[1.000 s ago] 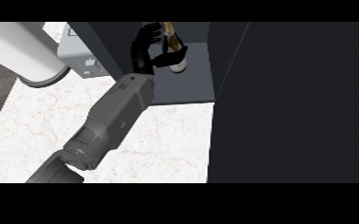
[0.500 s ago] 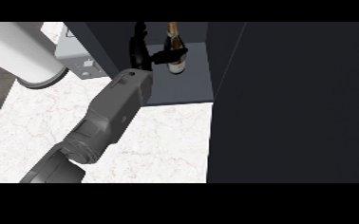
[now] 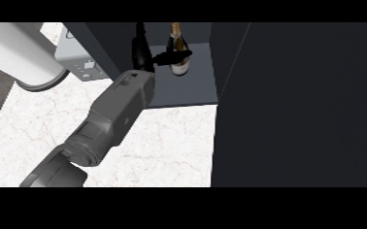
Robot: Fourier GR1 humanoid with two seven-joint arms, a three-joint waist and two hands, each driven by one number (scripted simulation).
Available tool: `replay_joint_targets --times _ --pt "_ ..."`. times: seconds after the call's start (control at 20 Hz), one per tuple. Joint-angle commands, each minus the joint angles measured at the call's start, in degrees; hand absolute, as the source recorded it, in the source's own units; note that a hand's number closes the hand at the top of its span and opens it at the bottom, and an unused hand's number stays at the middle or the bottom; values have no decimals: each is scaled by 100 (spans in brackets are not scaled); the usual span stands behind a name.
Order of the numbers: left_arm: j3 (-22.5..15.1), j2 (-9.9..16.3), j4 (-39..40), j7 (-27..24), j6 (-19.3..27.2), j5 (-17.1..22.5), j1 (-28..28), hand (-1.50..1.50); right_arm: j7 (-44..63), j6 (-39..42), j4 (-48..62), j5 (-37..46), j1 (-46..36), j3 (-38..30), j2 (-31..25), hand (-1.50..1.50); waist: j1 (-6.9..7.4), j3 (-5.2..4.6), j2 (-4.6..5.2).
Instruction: Pick up the wine, place it into the cabinet and close the cabinet
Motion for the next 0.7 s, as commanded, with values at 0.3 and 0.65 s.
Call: replay_joint_targets --times 0.3,0.65 --pt "72 280 -277 -537 -888 -147 128 -150 453 -112 -1146 -514 423 18 -19 -150 159 -1 -70" --pt "253 181 -923 -1100 -1359 -97 467 -150 375 -154 -1151 -139 508 353 63 -150 290 -3 -121"
